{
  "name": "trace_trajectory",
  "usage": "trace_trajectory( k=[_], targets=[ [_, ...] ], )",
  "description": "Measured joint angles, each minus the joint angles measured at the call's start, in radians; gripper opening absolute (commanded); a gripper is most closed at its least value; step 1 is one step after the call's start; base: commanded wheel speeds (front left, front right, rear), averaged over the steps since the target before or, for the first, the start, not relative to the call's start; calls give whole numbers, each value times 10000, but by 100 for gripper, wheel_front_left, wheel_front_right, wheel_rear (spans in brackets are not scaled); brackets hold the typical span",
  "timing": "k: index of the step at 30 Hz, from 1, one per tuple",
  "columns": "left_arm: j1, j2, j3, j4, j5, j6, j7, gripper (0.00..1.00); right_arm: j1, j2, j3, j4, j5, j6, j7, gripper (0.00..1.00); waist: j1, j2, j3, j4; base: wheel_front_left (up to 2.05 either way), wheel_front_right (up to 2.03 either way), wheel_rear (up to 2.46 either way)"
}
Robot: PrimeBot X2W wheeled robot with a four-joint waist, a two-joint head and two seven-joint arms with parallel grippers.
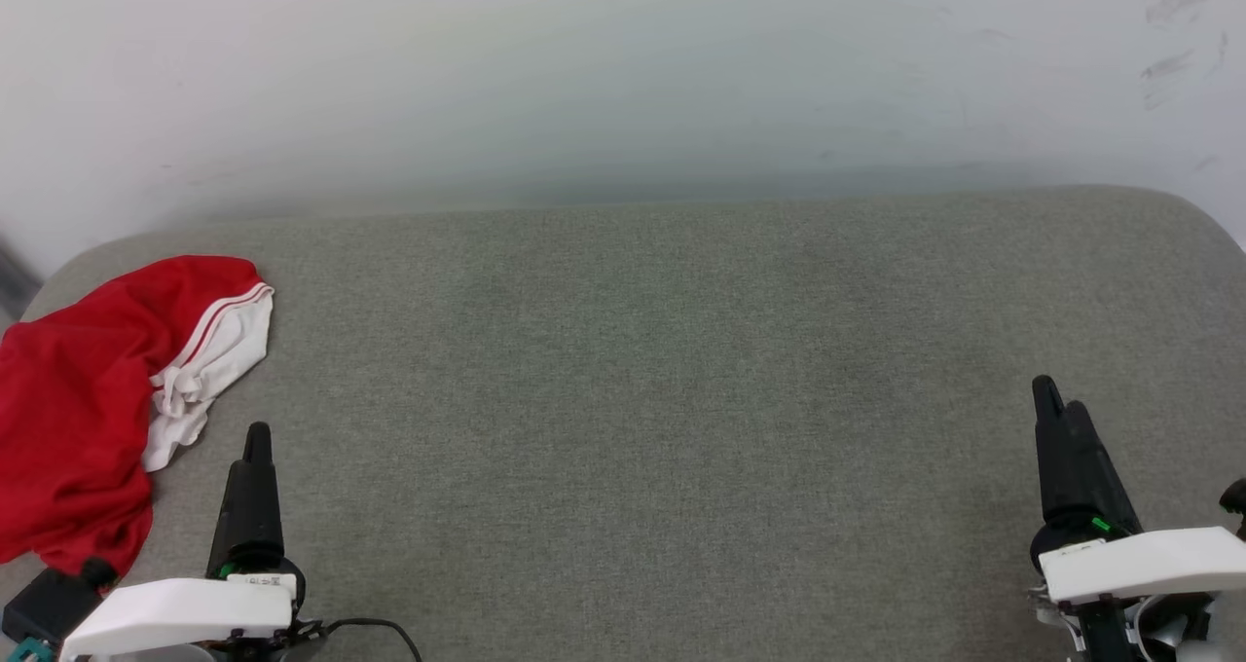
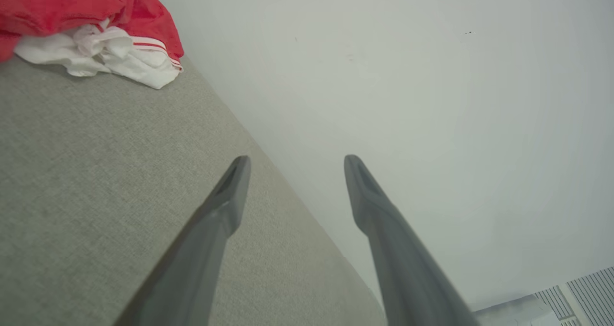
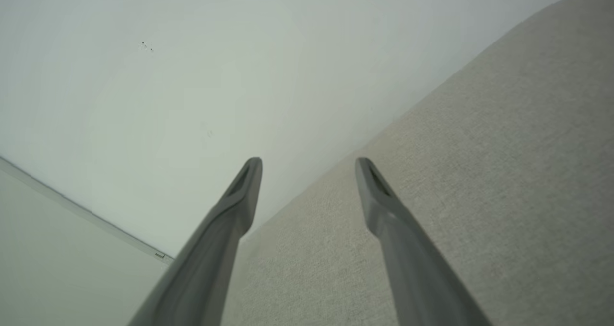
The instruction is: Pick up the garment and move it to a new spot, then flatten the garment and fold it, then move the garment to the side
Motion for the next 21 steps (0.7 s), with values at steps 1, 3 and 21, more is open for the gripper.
trace_trajectory(
  k=[1, 3, 21],
  targets=[
    [33, -2, -42, -121, 209, 63, -33, 100, 0, 0, 13, -77, -240, 0, -31, 100, 0, 0, 2, 0, 0, 0, 0],
    [112, -6, -121, -431, 663, 267, -92, 100, 2, 0, 77, -219, -732, 0, -98, 100, 0, 0, 6, -2, 0, 0, 0],
    [318, 56, -2403, -1981, 5415, 1739, -621, 100, 133, -2, 754, -1126, -4412, 0, -635, 100, 0, 0, 34, -61, 0, 0, 0]
  ],
)
